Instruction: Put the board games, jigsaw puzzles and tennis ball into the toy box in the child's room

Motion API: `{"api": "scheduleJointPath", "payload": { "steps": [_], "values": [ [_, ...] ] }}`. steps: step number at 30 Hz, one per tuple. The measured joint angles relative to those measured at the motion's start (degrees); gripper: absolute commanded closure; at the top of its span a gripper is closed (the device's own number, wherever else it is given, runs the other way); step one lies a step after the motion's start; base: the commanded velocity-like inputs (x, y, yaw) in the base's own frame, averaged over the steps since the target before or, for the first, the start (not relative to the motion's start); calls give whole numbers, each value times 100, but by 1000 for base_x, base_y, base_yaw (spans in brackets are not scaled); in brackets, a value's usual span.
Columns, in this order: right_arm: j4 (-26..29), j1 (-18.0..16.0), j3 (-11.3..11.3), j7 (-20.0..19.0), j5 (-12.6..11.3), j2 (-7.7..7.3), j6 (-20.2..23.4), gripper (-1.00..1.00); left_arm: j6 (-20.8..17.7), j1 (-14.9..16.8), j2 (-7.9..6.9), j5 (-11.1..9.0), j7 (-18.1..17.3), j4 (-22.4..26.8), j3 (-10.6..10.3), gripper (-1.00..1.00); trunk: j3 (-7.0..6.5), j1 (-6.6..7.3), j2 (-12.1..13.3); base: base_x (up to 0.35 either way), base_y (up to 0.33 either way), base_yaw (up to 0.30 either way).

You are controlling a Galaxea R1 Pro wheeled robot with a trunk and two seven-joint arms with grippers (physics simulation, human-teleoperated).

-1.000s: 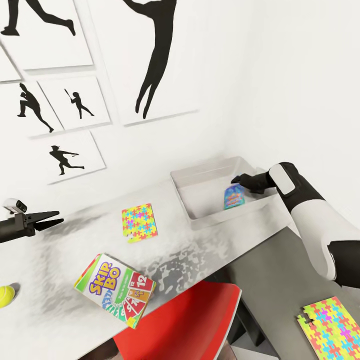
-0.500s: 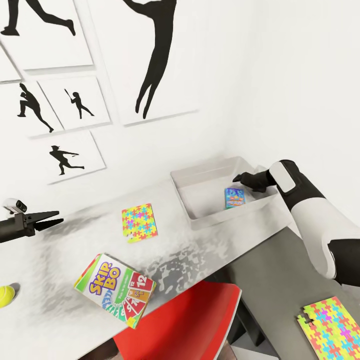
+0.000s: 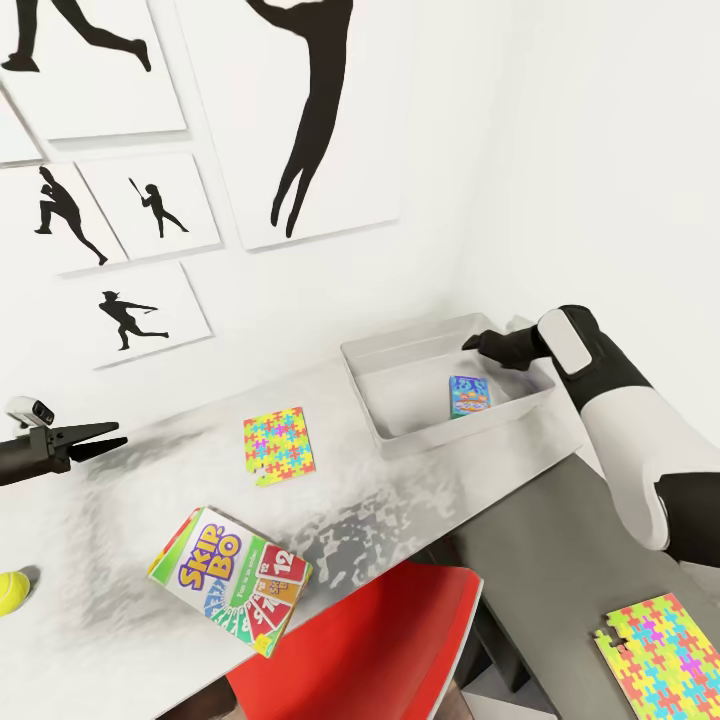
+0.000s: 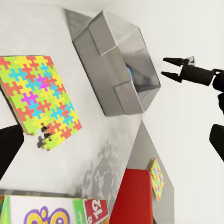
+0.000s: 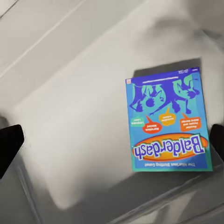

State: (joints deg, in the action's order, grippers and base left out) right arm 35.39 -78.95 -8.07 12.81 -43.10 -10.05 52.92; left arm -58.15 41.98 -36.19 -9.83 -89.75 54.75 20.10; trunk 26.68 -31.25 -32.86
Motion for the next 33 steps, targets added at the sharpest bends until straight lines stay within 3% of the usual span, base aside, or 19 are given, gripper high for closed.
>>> {"api": "scheduleJointPath", "payload": {
  "steps": [13,33],
  "values": [
    [209,-1,-4,-9,-10,19,30,-100,13,0,-1,-4,0,57,4,-100,-89,0,0,-19,9,0],
    [734,8,17,-17,-25,10,321,-100,10,-3,-12,-8,0,348,4,-100,-276,0,0,-172,100,0]
  ]
}}
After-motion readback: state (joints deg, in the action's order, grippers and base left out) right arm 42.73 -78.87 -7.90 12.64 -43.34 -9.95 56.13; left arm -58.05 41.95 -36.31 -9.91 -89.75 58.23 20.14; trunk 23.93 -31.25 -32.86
